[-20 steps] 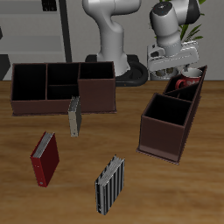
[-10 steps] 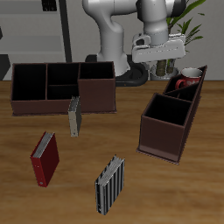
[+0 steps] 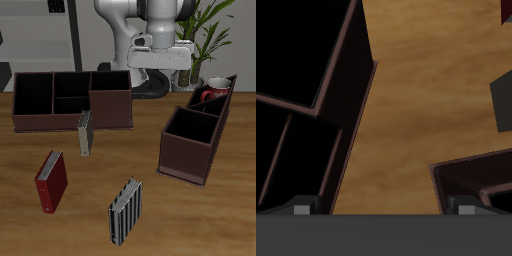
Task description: Place the red mug into the left desk caddy's left compartment and place the striped book into the left desk caddy's back compartment and place the red book into the back desk caddy's front compartment
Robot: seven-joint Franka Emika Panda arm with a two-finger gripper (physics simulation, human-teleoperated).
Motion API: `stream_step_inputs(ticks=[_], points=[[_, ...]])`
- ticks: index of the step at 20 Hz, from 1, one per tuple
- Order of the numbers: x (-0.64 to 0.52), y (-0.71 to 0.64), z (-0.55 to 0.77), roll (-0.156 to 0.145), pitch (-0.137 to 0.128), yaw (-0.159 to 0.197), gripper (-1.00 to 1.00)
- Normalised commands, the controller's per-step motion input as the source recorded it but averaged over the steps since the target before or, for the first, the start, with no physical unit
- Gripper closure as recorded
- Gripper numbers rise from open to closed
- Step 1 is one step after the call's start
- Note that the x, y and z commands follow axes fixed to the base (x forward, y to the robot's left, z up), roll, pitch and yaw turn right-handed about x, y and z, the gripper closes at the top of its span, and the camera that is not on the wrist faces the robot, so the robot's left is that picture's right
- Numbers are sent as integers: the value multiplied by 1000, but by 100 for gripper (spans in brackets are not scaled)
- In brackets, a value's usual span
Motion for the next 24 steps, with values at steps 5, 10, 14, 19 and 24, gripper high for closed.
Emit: stream_step_inputs(ticks=[5, 10, 14, 19, 24], points=[[653, -720, 172, -116, -8, 14, -100], [423, -506, 142, -49, 1, 16, -100], [626, -444, 104, 48, 78, 22, -100], [651, -208, 144, -11, 11, 78, -100], [474, -38, 54, 37, 28, -36, -100]])
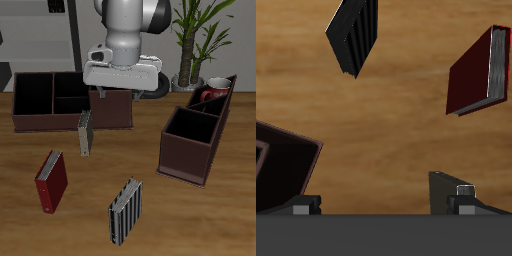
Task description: Place the red mug into the left desk caddy's left compartment and place the striped book into the left desk caddy's back compartment and place the red book into the back desk caddy's front compartment
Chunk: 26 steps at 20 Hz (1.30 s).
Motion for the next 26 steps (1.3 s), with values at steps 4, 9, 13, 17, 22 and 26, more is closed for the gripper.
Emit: stream_step_inputs(ticks=[4, 9, 13, 17, 22, 26], points=[[435, 15, -2, 30, -21, 19, -100], [450, -75, 99, 42, -7, -18, -100], [259, -128, 250, 24, -29, -17, -100], [362, -210, 200, 45, -13, -26, -100], [274, -176, -23, -22, 4, -35, -100], [271, -220, -89, -7, 17, 7, -100]])
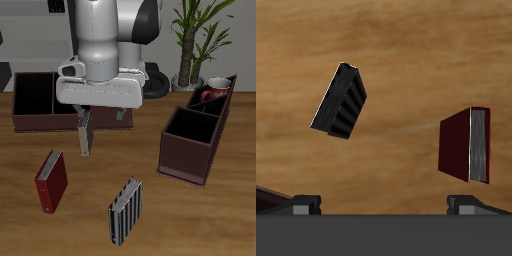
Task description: Place the red mug into the left desk caddy's left compartment and place the striped book into the left desk caddy's back compartment and place the red book into the back desk caddy's front compartment
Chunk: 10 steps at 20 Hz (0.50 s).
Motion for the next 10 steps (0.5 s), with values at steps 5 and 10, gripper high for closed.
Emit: stream_step_inputs(ticks=[5, 10], points=[[373, -122, -103, -59, 18, -22, -100], [127, -70, 22, -11, -12, -11, -100]])
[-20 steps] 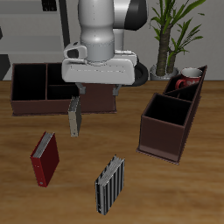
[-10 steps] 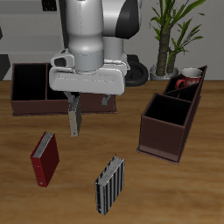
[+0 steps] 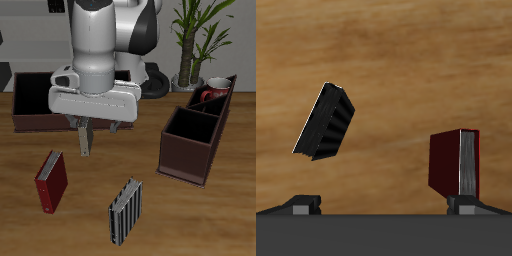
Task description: Place the red mug into the left desk caddy's left compartment and place the striped book into the left desk caddy's back compartment and place the red book into the back desk caddy's front compartment
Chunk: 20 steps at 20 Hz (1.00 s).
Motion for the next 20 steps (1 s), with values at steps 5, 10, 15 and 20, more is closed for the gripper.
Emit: stream_step_inputs(ticks=[5, 10, 15, 20], points=[[173, -149, -8, -19, -2, -20, -100], [219, -197, 36, -58, 8, 9, -100], [217, 135, 47, -6, 5, -33, -100], [275, 303, -135, 9, 12, -43, -100]])
